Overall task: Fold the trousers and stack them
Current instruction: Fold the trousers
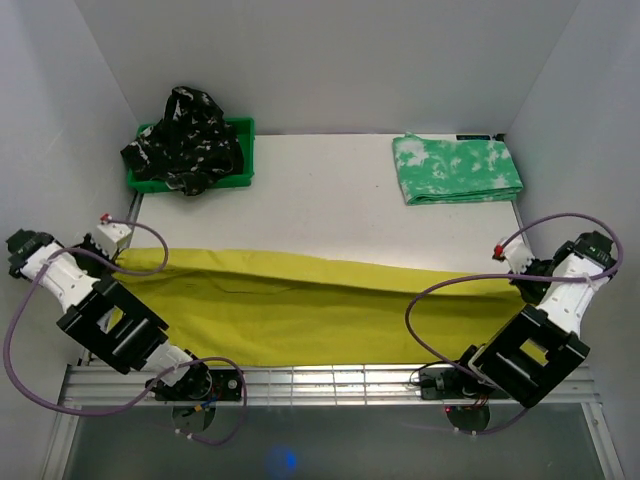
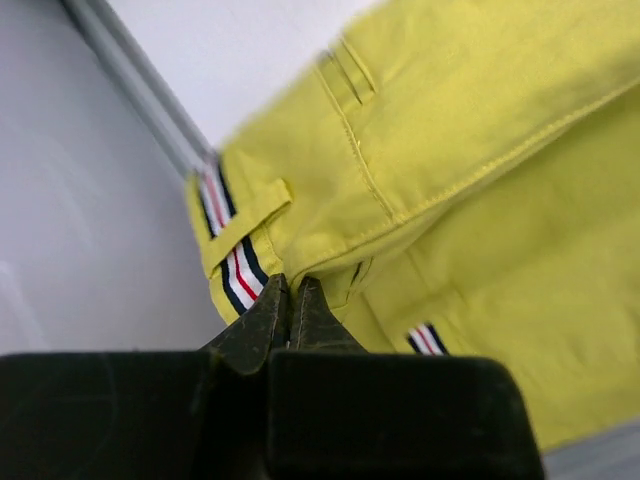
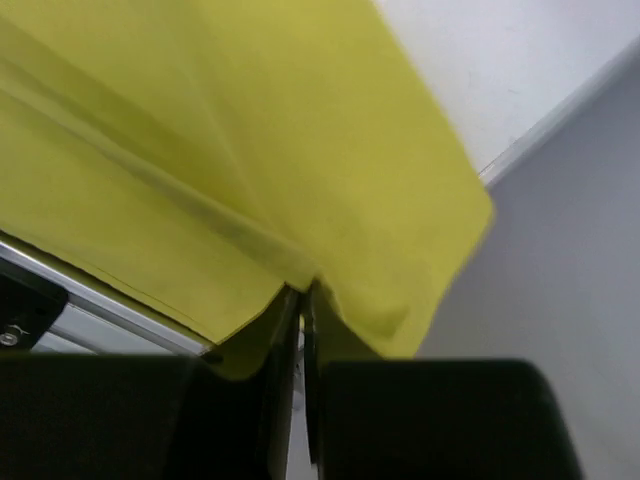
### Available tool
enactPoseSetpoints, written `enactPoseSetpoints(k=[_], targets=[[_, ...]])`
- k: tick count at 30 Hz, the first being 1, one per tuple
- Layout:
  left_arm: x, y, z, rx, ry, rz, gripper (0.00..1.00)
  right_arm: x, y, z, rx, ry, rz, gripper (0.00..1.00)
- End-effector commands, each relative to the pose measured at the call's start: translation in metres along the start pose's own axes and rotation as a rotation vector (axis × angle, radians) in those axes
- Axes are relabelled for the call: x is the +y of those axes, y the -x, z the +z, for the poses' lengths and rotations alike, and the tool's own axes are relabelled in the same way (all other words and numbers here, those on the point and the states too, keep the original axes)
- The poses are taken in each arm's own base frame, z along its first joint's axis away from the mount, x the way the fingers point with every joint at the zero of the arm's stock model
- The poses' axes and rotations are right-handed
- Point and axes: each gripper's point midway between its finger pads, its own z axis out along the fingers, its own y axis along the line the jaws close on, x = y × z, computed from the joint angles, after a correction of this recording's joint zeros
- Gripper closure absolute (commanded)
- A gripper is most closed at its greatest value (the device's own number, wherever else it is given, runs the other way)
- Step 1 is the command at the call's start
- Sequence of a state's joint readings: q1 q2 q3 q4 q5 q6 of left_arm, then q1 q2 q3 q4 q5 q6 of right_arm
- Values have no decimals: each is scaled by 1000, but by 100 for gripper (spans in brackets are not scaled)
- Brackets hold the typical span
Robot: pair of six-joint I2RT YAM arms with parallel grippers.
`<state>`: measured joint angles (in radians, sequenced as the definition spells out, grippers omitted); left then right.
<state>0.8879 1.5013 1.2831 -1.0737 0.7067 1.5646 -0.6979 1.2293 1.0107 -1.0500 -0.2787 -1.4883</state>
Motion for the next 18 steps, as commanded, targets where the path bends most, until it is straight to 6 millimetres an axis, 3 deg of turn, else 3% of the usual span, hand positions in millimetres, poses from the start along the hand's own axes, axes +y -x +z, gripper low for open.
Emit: enactPoseSetpoints(k=[1, 3, 4, 7, 10, 14, 18], targets=[[-62, -64, -6, 139, -163, 66, 100, 22, -49, 13, 135, 107, -394, 92], [-78, -93, 0, 225, -234, 22, 100, 39, -68, 31, 179, 160, -373, 92], [-89, -100, 6, 237, -256, -37, 100, 32, -74, 37, 199, 138, -375, 92], [-95, -121, 22, 312, -288, -103, 100, 36, -87, 55, 231, 179, -294, 92], [-105, -127, 43, 382, -311, -200, 100, 25, -90, 69, 250, 184, -195, 92], [-111, -110, 72, 415, -331, -308, 100, 8, -79, 84, 258, 168, -129, 92], [-94, -83, 104, 422, -282, -379, 100, -4, -51, 104, 244, 156, -138, 92]])
